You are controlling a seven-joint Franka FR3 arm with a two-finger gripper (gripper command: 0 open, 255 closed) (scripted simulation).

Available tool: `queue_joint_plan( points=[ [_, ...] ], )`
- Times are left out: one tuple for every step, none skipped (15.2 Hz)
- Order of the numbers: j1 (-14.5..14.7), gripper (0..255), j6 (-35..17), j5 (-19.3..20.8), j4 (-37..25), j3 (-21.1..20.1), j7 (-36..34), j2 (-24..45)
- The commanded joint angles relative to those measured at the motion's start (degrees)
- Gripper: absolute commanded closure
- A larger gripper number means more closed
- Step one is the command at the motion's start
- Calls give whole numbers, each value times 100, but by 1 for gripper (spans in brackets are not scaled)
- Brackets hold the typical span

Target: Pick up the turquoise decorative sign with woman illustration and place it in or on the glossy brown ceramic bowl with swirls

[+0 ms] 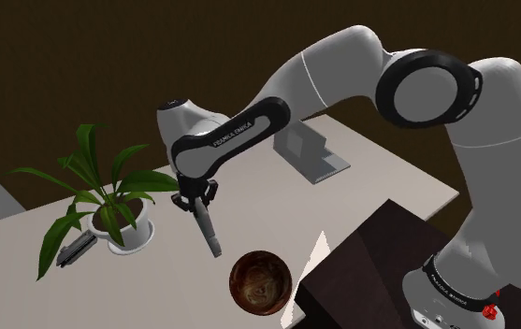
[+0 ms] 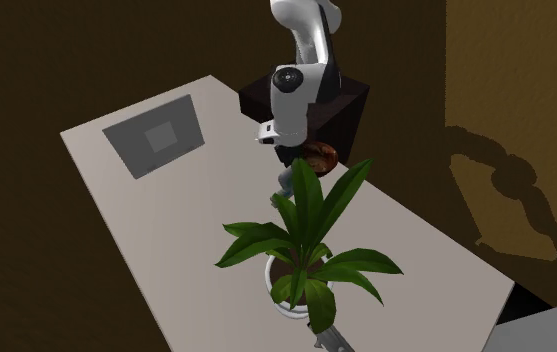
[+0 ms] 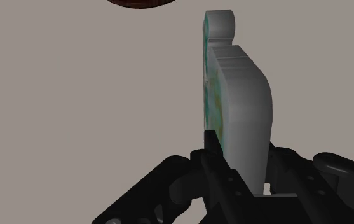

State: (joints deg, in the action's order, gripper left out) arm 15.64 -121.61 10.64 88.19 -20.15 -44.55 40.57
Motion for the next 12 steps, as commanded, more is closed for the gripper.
queue_joint_plan(
  points=[
    [-22,255,104,-31,4,-25,12,-111],
    [-28,255,156,-45,-7,-35,16,-154],
    [-34,255,210,-58,-20,-45,20,-195],
    [-39,255,263,-70,-34,-55,25,-236],
    [-45,255,318,-83,-50,-65,29,-276],
    [-50,255,373,-96,-67,-74,33,-315],
    [-55,255,428,-108,-86,-83,37,-353],
    [-60,255,484,-121,-106,-92,41,-390],
    [-64,255,541,-133,-127,-101,45,-426],
    [-66,255,564,-138,-135,-104,47,-442],
    [-122,255,433,-188,237,-148,24,-688],
    [-174,255,313,-242,591,-193,6,-927]
  ],
)
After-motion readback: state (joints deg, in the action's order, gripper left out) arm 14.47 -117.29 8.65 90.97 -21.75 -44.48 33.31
